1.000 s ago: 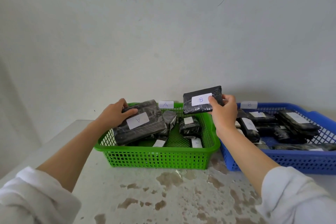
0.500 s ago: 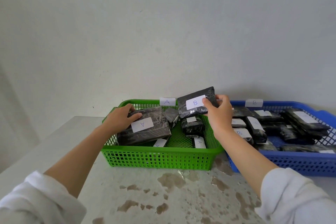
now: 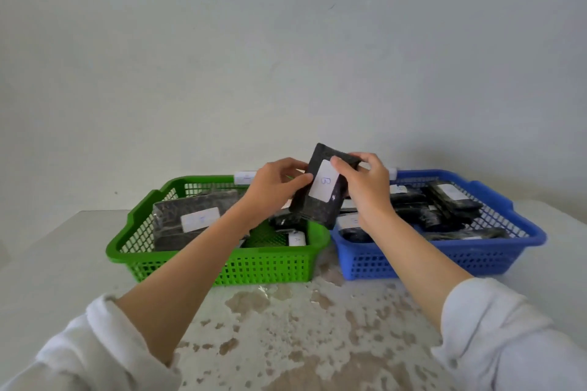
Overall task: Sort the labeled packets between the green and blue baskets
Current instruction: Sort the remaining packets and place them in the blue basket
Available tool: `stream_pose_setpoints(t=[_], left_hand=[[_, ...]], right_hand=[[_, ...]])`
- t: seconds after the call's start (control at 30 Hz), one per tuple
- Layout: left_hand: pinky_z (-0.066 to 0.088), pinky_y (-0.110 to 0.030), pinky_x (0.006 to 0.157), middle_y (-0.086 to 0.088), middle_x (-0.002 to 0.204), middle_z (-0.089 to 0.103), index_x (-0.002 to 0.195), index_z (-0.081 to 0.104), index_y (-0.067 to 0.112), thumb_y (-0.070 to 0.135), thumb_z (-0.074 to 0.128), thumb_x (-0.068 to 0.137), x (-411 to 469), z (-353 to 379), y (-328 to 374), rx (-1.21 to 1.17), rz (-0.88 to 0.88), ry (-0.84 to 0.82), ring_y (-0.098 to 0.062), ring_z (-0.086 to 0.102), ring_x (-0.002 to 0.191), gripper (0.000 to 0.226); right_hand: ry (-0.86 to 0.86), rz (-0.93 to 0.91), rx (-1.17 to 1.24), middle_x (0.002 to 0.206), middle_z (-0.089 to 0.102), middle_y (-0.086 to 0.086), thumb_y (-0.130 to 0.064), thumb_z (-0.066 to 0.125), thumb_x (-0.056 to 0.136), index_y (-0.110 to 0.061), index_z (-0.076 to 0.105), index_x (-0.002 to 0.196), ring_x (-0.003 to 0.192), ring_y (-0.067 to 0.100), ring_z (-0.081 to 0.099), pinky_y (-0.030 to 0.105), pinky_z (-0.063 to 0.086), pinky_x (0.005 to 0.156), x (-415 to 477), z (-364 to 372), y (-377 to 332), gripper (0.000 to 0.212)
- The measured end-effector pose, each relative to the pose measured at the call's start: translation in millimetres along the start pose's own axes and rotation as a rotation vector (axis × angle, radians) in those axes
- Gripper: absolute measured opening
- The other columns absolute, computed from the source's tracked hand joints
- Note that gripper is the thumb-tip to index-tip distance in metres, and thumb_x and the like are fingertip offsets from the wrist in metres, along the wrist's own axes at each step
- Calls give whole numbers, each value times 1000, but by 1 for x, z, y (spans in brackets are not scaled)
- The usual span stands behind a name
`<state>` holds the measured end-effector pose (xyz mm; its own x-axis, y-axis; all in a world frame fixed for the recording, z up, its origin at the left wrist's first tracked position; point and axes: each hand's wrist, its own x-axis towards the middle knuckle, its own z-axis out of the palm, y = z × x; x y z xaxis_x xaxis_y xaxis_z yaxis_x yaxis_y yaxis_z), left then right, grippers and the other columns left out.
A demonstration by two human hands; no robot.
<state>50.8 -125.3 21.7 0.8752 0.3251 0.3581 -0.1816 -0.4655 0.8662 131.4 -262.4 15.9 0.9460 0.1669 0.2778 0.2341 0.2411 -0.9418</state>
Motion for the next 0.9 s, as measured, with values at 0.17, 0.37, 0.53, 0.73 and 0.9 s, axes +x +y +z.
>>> stream_pose_setpoints(t=[0.17, 0.37, 0.53, 0.73, 0.9], left_hand=[[54, -25, 64, -5, 80, 69, 91, 66, 20, 12, 67, 84, 12, 64, 24, -165, -9, -58, -19, 61, 71, 10], [38, -40, 97, -11, 132, 49, 131, 46, 8, 41, 51, 91, 22, 94, -8, 745, -117, 206, -30, 41, 124, 52], [43, -37, 85, -12, 110, 57, 115, 49, 16, 32, 48, 94, 25, 96, -36, 648, -266, 105, -34, 51, 111, 27], [34, -27, 56, -1, 79, 53, 85, 43, 26, 25, 47, 94, 26, 99, -42, 642, -213, 163, -21, 49, 73, 10], [38, -33, 61, -6, 86, 56, 108, 52, 6, 25, 45, 94, 28, 100, -45, 681, -195, 179, -24, 51, 77, 25]], right_hand=[[-19, 47, -22, 91, 68, 4, -19, 73, 80, -15, 56, 108, 77, 17, 65, 28, 50, 58, 20, -71, -21, 33], [42, 34, -142, 89, 59, -1, -14, 56, 92, -20, 52, 106, 70, 11, 57, 17, 43, 42, 50, -137, -23, 16], [-117, 139, -201, 94, 58, 6, -10, 55, 91, -18, 52, 107, 70, 16, 57, 28, 44, 53, 74, -144, -18, 18], [-236, 124, -284, 96, 64, 5, -13, 72, 79, -18, 48, 109, 67, 15, 65, 26, 48, 51, 94, -128, -15, 39], [-303, -8, -523, 83, 71, 6, -18, 78, 74, -19, 55, 87, 60, 15, 63, 23, 46, 50, 109, -145, -10, 26]])
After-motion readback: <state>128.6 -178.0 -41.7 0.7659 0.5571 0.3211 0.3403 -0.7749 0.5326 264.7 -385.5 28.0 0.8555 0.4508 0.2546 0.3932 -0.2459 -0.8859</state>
